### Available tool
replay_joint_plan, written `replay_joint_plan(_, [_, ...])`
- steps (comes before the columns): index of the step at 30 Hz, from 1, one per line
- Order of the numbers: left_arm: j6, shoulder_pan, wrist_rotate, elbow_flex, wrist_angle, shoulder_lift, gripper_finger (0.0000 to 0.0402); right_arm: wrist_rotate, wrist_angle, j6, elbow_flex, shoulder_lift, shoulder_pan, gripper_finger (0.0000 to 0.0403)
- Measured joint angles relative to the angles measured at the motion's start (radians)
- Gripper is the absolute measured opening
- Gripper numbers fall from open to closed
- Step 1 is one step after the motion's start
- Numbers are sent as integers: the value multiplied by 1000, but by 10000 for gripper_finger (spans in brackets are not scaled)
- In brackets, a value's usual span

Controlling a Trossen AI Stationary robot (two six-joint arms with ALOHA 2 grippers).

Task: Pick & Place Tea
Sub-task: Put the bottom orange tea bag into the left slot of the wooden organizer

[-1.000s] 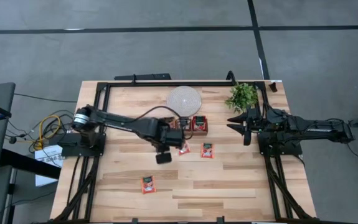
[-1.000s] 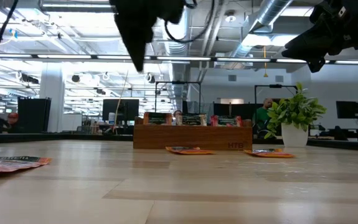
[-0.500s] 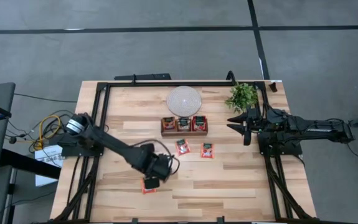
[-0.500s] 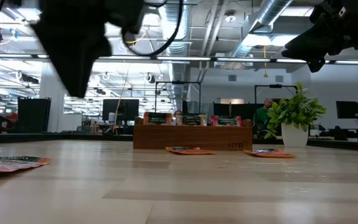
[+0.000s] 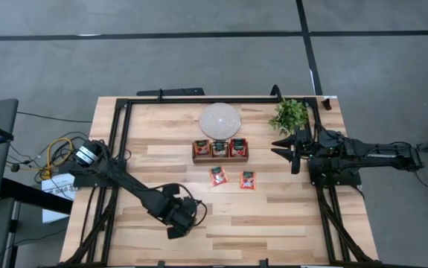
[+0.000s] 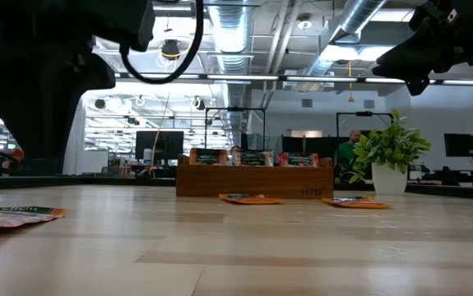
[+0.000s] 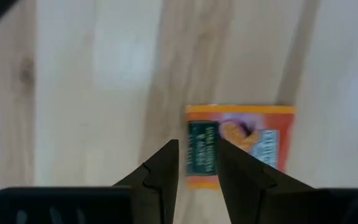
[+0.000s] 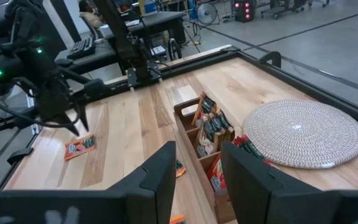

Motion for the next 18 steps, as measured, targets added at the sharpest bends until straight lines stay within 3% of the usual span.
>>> replay_joint_plan(18, [-20,-16,53,-102,111,6,99,0,0,0,0,0,0,118])
